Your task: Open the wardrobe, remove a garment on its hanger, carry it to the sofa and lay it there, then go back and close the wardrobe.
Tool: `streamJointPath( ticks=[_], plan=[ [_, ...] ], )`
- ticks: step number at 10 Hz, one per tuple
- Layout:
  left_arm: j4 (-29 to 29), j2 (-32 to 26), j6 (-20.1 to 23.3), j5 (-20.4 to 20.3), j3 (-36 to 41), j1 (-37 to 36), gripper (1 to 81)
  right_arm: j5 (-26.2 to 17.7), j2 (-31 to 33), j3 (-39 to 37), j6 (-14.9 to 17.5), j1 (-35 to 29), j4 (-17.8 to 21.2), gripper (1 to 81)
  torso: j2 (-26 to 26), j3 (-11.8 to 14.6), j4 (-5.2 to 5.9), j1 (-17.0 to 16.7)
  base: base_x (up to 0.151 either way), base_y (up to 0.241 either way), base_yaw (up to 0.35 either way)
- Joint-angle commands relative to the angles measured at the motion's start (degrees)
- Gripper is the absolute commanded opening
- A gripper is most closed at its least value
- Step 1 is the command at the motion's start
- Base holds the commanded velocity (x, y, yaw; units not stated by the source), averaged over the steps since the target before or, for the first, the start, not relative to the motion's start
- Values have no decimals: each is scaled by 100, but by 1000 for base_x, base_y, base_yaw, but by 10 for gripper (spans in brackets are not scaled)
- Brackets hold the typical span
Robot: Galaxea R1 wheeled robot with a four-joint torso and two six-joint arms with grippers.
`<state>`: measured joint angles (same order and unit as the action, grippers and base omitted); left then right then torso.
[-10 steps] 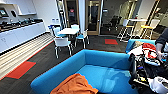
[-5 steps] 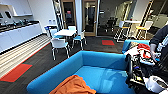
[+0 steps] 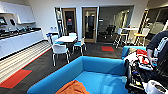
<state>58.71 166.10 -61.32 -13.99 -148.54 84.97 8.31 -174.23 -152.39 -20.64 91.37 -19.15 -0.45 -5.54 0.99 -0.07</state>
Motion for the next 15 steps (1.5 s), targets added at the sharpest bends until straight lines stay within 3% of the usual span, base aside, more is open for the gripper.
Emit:
streamJointPath(
  ticks=[1,6,15],
  plan=[
    [62,-85,41,169,-17,-239,811,-286,-70,-34,7,-167,-45,811,0,0,0,7,0,0,0],
    [62,-41,32,169,-17,-239,811,-295,-167,-184,16,-167,-54,811,-2,-4,0,7,-14,0,0],
    [70,-23,32,160,-17,-239,811,-286,-159,-202,16,-123,-54,811,-6,-2,0,7,-100,0,0]
  ],
)
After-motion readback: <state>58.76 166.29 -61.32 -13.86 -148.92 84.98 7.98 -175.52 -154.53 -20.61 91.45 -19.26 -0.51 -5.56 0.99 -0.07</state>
